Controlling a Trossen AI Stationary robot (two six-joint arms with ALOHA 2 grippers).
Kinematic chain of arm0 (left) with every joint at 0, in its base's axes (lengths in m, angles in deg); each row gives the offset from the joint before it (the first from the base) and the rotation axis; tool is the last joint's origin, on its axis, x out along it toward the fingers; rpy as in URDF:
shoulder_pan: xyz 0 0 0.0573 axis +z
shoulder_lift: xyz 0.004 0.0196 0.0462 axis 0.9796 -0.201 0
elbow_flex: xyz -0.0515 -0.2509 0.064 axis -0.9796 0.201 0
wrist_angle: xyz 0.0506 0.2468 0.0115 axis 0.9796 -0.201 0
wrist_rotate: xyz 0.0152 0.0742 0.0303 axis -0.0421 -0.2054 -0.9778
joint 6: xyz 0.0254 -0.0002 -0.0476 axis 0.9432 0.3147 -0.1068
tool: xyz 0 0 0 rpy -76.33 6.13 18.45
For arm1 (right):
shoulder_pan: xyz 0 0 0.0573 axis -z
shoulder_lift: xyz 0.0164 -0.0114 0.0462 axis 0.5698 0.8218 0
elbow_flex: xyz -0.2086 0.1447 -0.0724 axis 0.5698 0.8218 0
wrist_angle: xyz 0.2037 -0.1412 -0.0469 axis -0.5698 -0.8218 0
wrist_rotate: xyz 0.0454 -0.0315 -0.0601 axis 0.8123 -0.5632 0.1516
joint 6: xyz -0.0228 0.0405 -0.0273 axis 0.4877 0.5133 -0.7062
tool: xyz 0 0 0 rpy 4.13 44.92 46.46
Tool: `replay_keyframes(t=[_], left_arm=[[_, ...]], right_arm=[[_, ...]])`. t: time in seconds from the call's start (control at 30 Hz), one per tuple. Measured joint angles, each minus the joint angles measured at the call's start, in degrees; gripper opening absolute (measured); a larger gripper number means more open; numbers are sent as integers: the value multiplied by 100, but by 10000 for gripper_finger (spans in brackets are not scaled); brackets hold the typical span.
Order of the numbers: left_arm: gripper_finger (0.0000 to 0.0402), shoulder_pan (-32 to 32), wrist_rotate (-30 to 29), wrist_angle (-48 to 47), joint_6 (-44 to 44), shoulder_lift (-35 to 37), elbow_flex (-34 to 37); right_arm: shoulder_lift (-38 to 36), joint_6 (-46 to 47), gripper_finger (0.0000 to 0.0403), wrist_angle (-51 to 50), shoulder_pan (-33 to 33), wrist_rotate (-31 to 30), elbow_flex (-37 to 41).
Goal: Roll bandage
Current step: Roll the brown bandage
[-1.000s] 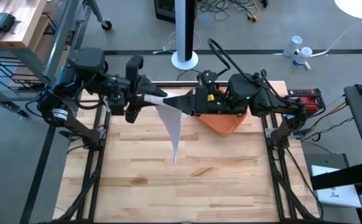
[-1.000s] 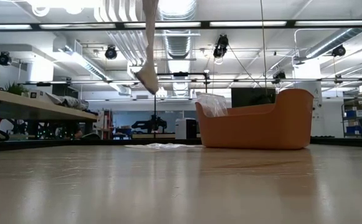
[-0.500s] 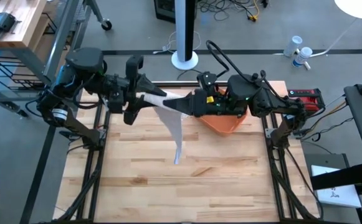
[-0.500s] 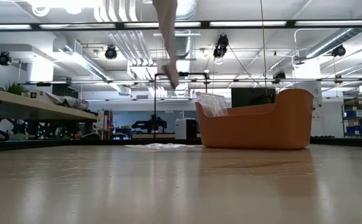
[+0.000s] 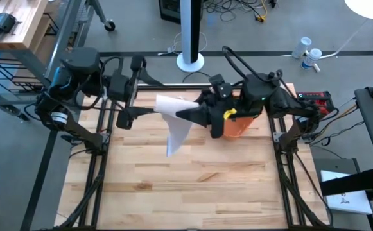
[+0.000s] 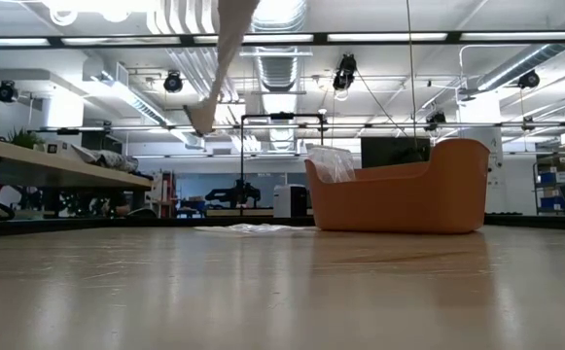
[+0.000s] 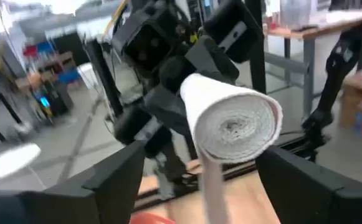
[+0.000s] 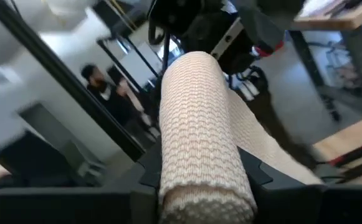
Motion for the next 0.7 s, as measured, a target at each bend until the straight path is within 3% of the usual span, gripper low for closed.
replay_keyframes(t=[0.13, 0.4, 0.57, 0.7], left_arm=[[300, 4, 12, -54, -690, -87, 0], [289, 4, -90, -117, -736, -176, -1], [300, 2, -70, -156, -1360, -157, -166], [305, 0, -142, -121, -1317, -185, -159]], right_arm=[[-88, -711, 102, -289, 75, -4, -4], [-206, -1516, 98, -403, 185, 156, -4], [-431, -2221, 101, -722, 210, 137, -4], [-544, -2795, 92, -896, 238, 117, -4]])
